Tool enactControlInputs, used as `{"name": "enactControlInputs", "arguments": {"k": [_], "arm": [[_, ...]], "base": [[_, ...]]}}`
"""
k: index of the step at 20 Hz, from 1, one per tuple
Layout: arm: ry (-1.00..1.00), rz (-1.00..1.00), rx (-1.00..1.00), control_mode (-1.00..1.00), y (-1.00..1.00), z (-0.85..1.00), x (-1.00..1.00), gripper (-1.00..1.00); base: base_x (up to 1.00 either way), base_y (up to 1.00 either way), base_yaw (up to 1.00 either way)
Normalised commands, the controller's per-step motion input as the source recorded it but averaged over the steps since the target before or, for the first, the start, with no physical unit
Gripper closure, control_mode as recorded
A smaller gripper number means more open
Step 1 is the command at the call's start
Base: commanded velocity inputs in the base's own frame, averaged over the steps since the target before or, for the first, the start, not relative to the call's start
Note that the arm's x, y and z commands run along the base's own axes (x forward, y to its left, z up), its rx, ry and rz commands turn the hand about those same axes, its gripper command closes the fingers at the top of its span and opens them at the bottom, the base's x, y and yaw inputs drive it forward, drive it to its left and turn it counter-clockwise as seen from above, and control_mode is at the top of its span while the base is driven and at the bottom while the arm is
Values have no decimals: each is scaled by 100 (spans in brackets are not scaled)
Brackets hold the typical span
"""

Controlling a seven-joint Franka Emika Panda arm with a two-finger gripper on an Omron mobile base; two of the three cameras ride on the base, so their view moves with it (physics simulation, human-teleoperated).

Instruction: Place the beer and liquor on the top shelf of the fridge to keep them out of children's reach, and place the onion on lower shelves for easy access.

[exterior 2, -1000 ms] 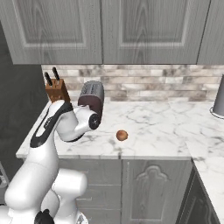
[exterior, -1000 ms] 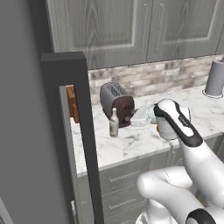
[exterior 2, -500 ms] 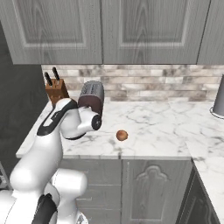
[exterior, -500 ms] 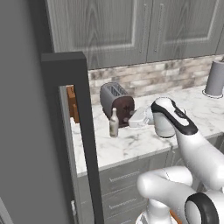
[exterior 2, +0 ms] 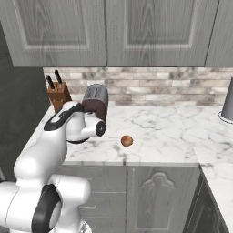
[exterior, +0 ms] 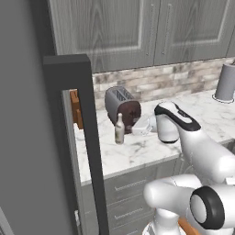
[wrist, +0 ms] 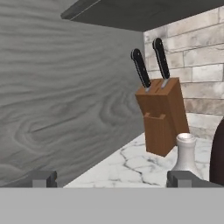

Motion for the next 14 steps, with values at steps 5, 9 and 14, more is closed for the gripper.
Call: {"name": "enactControlInputs", "arguments": {"k": [5,9,14], "arm": [[0,0,0,-100,5,-11,18,-100],[0,0,0,-100,4,-9,20,-100],[0,0,0,-100,9,-7,23,-100]], "base": [[0,0,0],[0,0,0],[0,0,0]]}}
